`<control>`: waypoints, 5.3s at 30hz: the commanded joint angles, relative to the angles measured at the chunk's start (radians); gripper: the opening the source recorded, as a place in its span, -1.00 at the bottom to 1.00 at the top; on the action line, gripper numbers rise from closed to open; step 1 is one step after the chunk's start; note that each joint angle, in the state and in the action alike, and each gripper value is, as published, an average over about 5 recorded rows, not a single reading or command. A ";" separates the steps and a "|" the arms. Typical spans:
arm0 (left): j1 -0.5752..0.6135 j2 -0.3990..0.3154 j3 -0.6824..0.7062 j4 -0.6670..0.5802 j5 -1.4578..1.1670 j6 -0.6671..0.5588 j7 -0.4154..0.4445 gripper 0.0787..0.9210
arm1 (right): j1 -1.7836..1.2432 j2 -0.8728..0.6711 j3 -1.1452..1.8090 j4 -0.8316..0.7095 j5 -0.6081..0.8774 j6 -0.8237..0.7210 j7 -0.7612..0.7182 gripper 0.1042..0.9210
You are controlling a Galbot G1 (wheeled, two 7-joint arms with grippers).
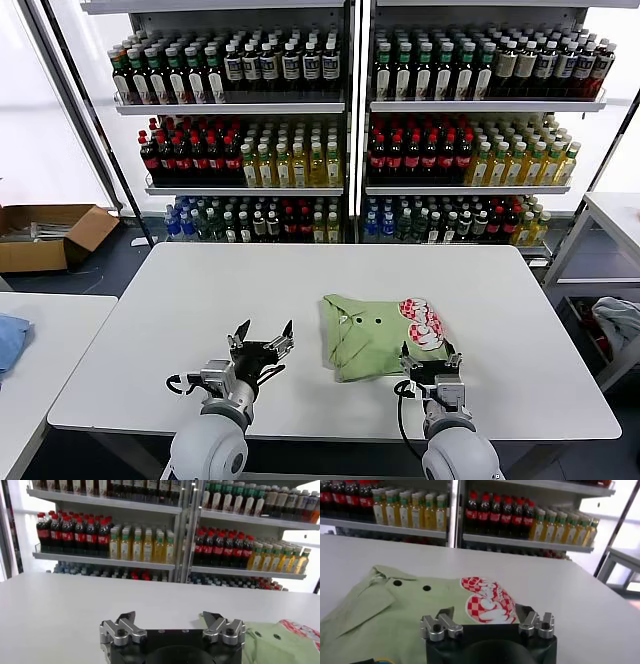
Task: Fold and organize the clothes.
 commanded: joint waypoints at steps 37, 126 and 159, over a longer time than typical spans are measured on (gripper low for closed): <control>0.101 -0.004 -0.046 -0.073 0.001 -0.002 0.009 0.77 | 0.098 -0.053 -0.075 0.112 -0.162 0.045 -0.134 0.76; 0.223 -0.005 -0.106 -0.143 -0.008 -0.003 0.030 0.77 | 0.280 0.196 -0.156 -0.415 -0.134 0.173 -0.012 0.76; 0.224 -0.022 -0.122 -0.151 0.117 -0.151 0.025 0.77 | 0.190 0.034 -0.061 -0.033 -0.069 0.280 0.006 0.76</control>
